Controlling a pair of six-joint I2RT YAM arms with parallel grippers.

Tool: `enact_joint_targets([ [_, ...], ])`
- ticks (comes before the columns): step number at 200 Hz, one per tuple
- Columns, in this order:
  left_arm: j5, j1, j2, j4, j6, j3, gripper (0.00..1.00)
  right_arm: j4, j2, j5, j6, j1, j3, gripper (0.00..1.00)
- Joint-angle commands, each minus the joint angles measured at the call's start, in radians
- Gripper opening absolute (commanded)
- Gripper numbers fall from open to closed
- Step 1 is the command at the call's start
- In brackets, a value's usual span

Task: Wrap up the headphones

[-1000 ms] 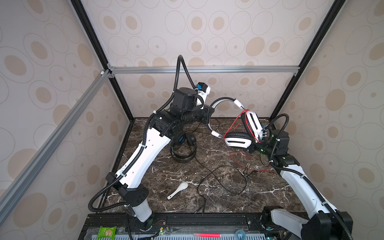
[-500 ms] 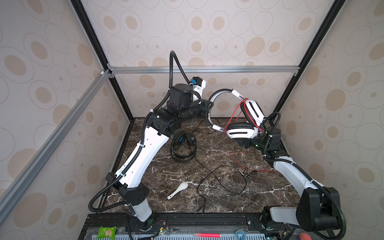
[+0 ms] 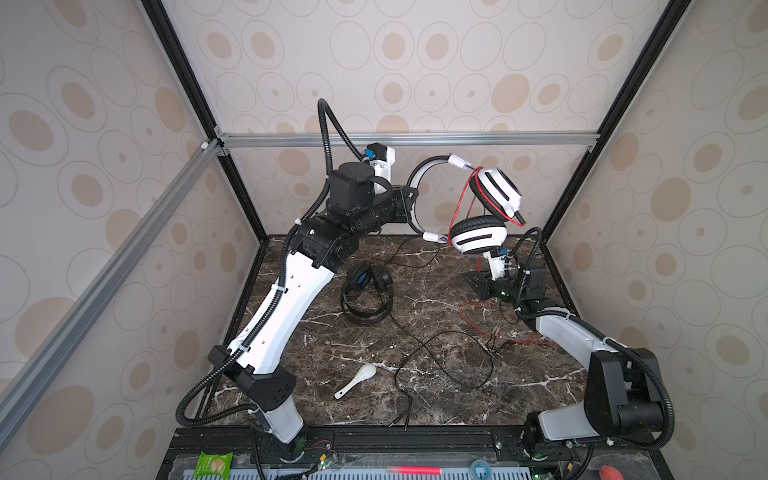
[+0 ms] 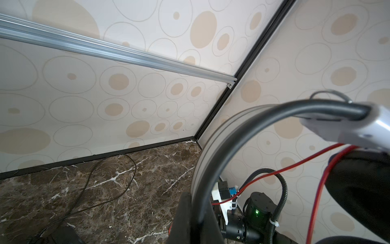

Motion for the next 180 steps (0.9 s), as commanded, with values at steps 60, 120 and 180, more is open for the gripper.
enact_joint_targets([
  [60, -0.149, 0.021, -0.017, 0.39, -0.318, -0.169, 0.0, -0.287, -0.243, 0.387, -0.075, 0.219, -0.071, 0.0],
  [120, -0.26, 0.021, 0.066, 0.327, -0.325, -0.126, 0.0, -0.481, -0.311, 0.635, -0.168, 0.401, -0.032, 0.0],
  [180, -0.469, 0.004, 0.124, 0.278, -0.197, -0.141, 0.0, -0.604, -0.329, 0.716, -0.24, 0.53, 0.044, 0.0],
])
